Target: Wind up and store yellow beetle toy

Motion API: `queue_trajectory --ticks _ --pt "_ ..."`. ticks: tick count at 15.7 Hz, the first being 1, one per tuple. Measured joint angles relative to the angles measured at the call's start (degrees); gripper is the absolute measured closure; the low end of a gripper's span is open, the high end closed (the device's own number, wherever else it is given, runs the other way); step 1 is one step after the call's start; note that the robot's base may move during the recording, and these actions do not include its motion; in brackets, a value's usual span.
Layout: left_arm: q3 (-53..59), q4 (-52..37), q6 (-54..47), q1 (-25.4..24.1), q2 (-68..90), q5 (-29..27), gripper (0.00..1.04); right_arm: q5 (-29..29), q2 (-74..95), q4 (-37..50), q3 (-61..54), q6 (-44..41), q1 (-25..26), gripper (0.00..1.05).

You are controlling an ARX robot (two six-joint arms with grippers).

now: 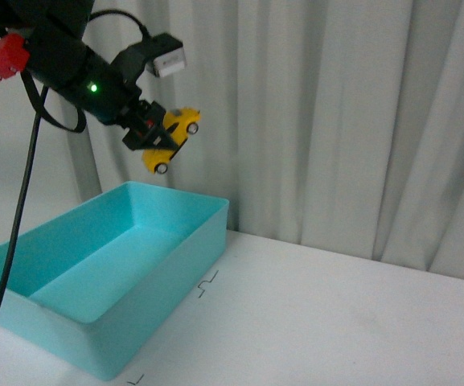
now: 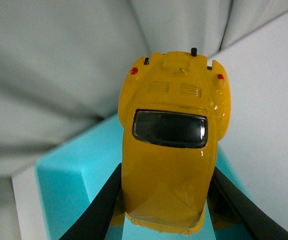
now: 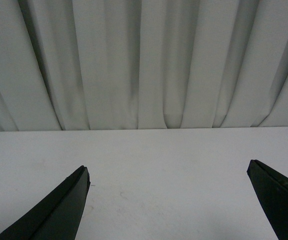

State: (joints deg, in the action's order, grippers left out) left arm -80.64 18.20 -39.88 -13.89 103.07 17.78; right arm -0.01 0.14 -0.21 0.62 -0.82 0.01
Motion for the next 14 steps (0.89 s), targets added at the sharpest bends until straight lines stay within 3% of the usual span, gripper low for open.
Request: queue_trajectory --ticks 6,14 --pt "4.6 -1.6 6.2 -4.9 7.4 -14.1 0.65 0.0 0.0 0.0 0.0 0.0 0.0 0.07" --pt "3.2 -5.0 13.0 -4.5 20.5 -22.2 0.65 0.0 0.0 0.0 0.0 0.0 0.0 0.07"
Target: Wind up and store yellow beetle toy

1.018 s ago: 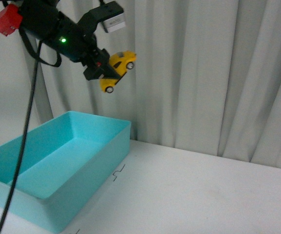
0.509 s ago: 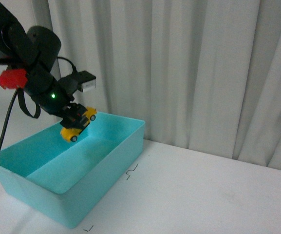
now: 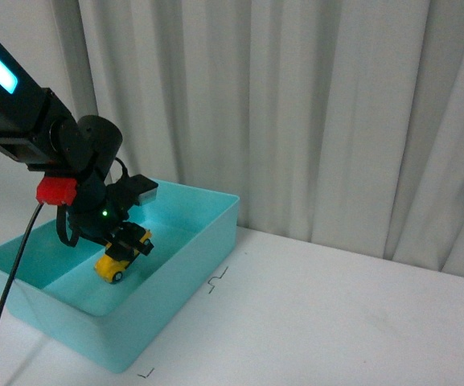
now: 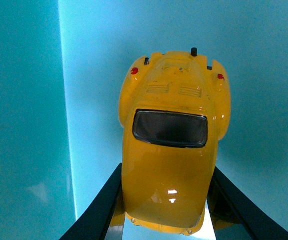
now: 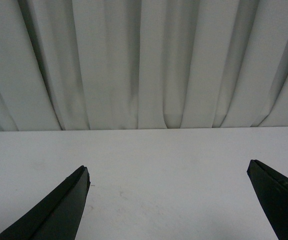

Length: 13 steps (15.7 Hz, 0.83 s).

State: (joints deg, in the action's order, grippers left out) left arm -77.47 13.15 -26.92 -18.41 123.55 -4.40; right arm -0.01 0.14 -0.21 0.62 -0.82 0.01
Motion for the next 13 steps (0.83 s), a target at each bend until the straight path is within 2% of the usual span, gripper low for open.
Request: queue_trajectory --ticks 4,9,10,11,13 --pt "-2.3 1.9 0.2 1.9 1.0 0.7 0.65 0.0 0.0 0.0 0.0 0.0 0.0 0.07" --pt "-2.8 3.5 2.3 2.3 0.9 4.1 0.11 0.0 0.0 0.0 0.0 0.0 0.0 0.07" --pt "-2.5 2.6 2.5 2.3 0.2 4.8 0.05 0.0 0.0 0.0 0.0 0.0 0.0 0.07" --pt "-1.6 1.3 3.0 2.1 -1.7 6.1 0.08 0.0 0.0 0.0 0.0 0.0 0.0 0.07" --pt "0.7 -3.4 3.8 1.8 -8.1 8.5 0.07 0.0 0.0 0.0 0.0 0.0 0.0 0.07"
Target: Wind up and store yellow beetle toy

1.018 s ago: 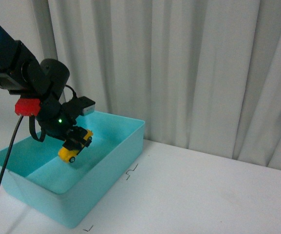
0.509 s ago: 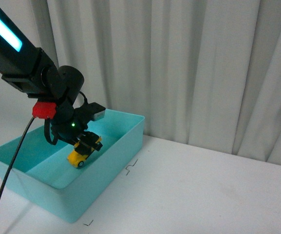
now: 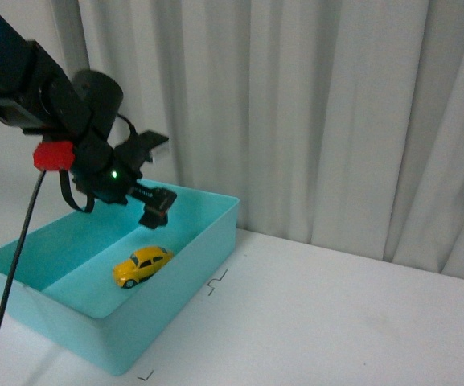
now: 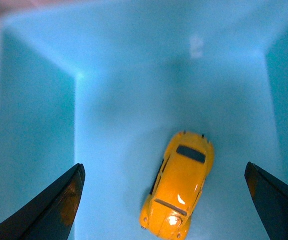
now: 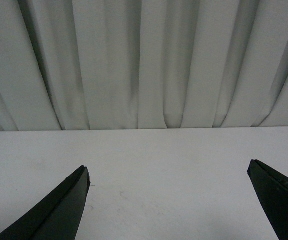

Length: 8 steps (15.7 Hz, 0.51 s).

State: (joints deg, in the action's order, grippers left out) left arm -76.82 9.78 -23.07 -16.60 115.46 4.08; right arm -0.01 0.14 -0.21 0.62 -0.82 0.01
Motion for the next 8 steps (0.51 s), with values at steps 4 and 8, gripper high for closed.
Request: queue_trajectory --ticks 4,8 --pt "9.9 -10.2 2.6 0.2 -17.3 5.3 0.08 0.0 0.0 0.0 0.0 0.0 0.0 0.07" --pt "41.1 -48.6 19.9 3.4 -42.3 9.2 0.52 0.0 0.0 0.0 0.0 0.0 0.0 0.07"
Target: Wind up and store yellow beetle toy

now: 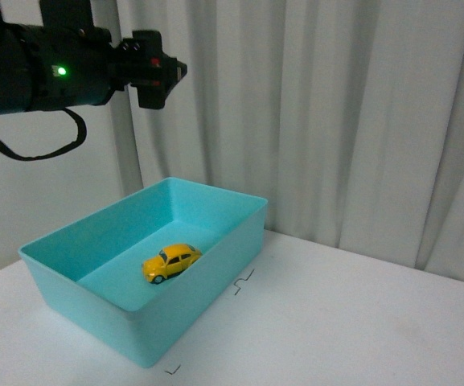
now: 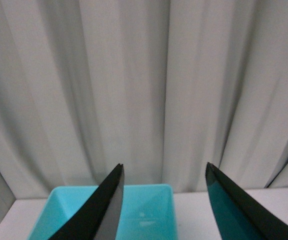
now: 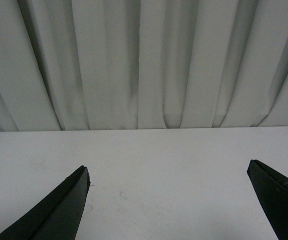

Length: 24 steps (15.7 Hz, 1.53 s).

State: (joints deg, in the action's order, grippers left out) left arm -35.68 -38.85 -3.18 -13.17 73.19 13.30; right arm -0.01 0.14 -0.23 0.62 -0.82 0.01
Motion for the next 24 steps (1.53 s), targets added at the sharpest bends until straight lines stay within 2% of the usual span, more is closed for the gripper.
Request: queue_trajectory --ticks 4,5,10,11,12,17,18,24 --pt "16.5 -3.0 2.5 4.6 -9.8 -4.6 1.01 0.0 0.0 0.0 0.0 0.0 0.0 0.07" --pt "18.8 -3.6 2.9 5.4 -12.7 -5.7 1.03 0.0 0.0 0.0 0.0 0.0 0.0 0.07" --pt "26.8 -1.7 2.9 8.7 -23.2 -8.7 1.03 0.0 0.0 0.0 0.0 0.0 0.0 0.07" --pt "28.0 -0.7 3.0 11.5 -25.8 -12.4 1.03 0.0 0.0 0.0 0.0 0.0 0.0 0.07" --pt "29.0 0.4 2.9 13.3 -27.9 -12.7 1.03 0.0 0.0 0.0 0.0 0.0 0.0 0.07" --pt "32.8 7.8 3.0 13.1 -38.8 -13.3 1.03 0.0 0.0 0.0 0.0 0.0 0.0 0.07" --pt "34.5 4.7 3.0 13.1 -39.3 -13.3 1.03 0.0 0.0 0.0 0.0 0.0 0.0 0.07" --pt "35.1 17.1 3.0 13.1 -51.1 -13.3 1.03 0.0 0.0 0.0 0.0 0.0 0.0 0.07"
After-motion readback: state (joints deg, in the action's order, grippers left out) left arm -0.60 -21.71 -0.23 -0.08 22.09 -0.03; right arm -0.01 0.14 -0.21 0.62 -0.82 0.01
